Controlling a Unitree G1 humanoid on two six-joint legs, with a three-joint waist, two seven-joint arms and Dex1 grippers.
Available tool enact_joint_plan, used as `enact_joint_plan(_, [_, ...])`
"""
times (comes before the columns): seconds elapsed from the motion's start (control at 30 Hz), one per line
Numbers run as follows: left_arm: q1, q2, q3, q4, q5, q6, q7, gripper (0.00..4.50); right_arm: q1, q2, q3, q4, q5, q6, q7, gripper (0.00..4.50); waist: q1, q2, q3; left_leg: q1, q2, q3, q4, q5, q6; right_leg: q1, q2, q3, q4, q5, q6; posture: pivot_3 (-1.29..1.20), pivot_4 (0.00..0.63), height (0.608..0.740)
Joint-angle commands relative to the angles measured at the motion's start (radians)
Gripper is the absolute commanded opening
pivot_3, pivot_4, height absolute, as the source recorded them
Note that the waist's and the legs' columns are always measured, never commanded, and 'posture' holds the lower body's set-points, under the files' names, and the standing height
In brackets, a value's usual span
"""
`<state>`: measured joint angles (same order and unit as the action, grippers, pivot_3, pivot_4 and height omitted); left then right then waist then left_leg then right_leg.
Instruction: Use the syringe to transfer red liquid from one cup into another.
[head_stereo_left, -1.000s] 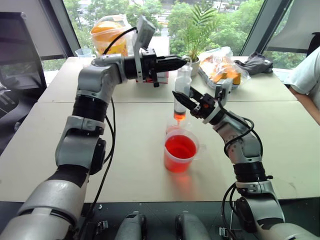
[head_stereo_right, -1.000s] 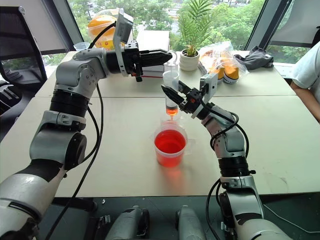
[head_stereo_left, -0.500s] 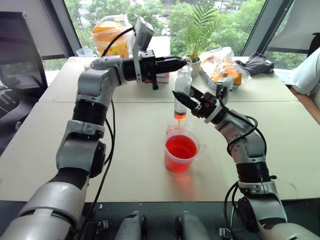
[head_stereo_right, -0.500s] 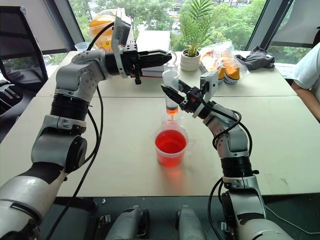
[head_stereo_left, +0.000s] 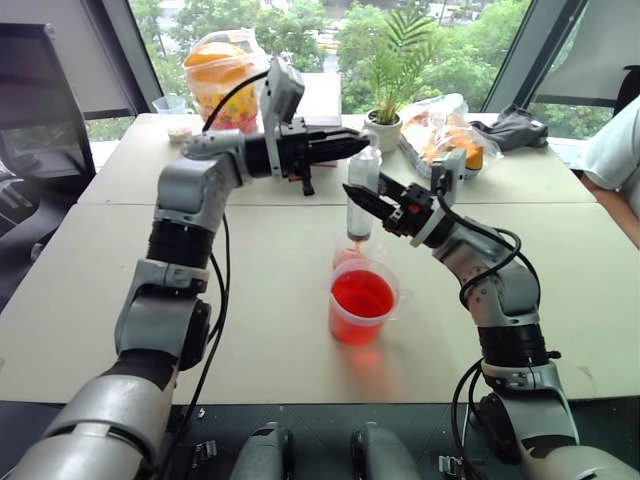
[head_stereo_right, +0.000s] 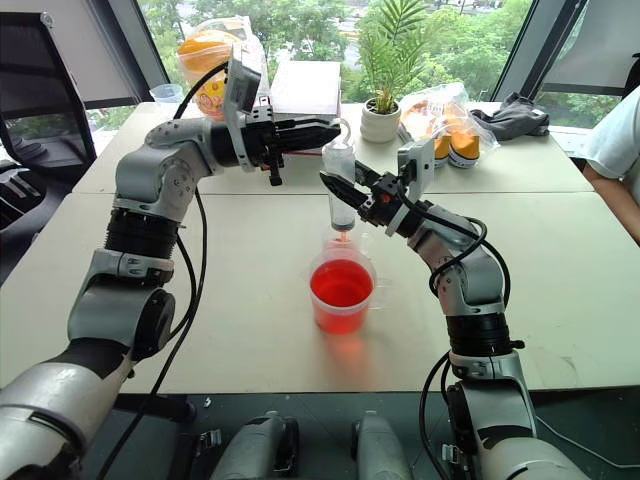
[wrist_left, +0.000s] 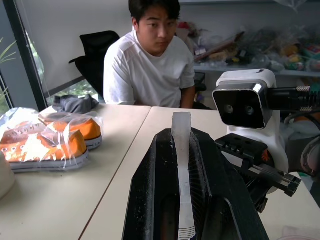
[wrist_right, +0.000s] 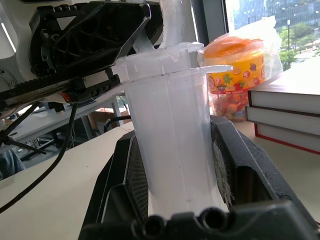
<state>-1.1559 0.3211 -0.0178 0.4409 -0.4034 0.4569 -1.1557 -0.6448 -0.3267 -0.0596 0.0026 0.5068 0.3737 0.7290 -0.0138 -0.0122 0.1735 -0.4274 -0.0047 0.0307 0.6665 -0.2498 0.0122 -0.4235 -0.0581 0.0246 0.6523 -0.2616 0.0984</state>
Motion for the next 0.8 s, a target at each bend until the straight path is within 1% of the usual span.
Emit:
enact_joint_plan(0.03, [0.044,-0.006,-0.084,-0.019,0.036,0.044,-0.026,0.03,-0.102,0.002,-0.080,-0.101,0.072,-0.038,-0.020,1.39,0.000,0.000,0.000,0.000,0.000,0.000,0.000,0.000,0.000,0.000,0.000,0.000,0.000,0.000,0.000,0.00,0.150,0.740])
enact_joint_plan(0.3, [0.030,0.006,-0.061,-0.035,0.022,0.051,-0.019,0.03,-0.090,0.002,-0.062,-0.074,0.066,-0.037,-0.001,1.39,0.000,0.000,0.000,0.000,0.000,0.000,0.000,0.000,0.000,0.000,0.000,0.000,0.000,0.000,0.000,0.00,0.150,0.740])
enact_joint_plan(0.43, [-0.001,0.033,-0.038,-0.036,0.000,0.095,-0.030,0.03,-0.063,0.009,-0.041,-0.066,0.061,-0.026,0.015,1.39,0.000,0.000,0.000,0.000,0.000,0.000,0.000,0.000,0.000,0.000,0.000,0.000,0.000,0.000,0.000,0.00,0.150,0.740])
enact_joint_plan(0.5, [-0.013,0.042,-0.024,-0.036,-0.010,0.111,-0.025,0.84,-0.052,0.013,-0.033,-0.064,0.064,-0.016,0.022,1.39,-0.001,0.000,0.000,0.000,0.000,0.000,0.000,0.000,0.000,0.000,0.000,0.000,0.000,0.000,0.000,0.00,0.150,0.740])
enact_joint_plan(0.53, [-0.016,0.052,-0.015,-0.040,-0.014,0.115,-0.023,1.16,-0.048,0.016,-0.030,-0.063,0.066,-0.012,0.024,1.39,0.000,0.000,0.000,0.000,0.000,0.000,0.000,0.000,0.000,0.000,0.000,0.000,0.000,0.000,0.000,0.00,0.150,0.740])
enact_joint_plan(0.57, [-0.017,0.060,-0.008,-0.045,-0.018,0.118,-0.022,1.64,-0.045,0.017,-0.028,-0.063,0.068,-0.008,0.025,1.39,-0.001,0.000,0.000,0.000,0.000,0.000,0.000,0.000,0.000,0.000,0.000,0.000,0.000,0.000,0.000,0.00,0.150,0.740])
enact_joint_plan(0.73, [-0.004,0.096,0.033,-0.093,-0.057,0.162,-0.007,4.34,-0.038,0.019,-0.017,-0.055,0.067,-0.006,0.030,1.39,-0.001,0.000,0.000,0.000,0.000,0.000,0.000,0.000,0.000,0.000,0.000,0.000,0.000,0.000,0.000,0.00,0.150,0.740])
enact_joint_plan(0.77, [0.006,0.107,0.039,-0.112,-0.066,0.174,-0.011,4.48,-0.039,0.019,-0.017,-0.051,0.065,-0.007,0.030,1.39,-0.002,0.000,0.000,0.000,0.000,0.000,0.000,0.000,0.000,0.000,0.000,0.000,0.000,0.000,0.000,0.00,0.150,0.740])
enact_joint_plan(0.8, [0.022,0.123,0.044,-0.139,-0.076,0.187,-0.017,4.48,-0.040,0.019,-0.018,-0.048,0.064,-0.008,0.028,1.39,-0.002,0.000,0.000,0.000,0.000,0.000,0.000,0.000,0.000,0.000,0.000,0.000,0.000,0.000,0.000,0.00,0.150,0.740])
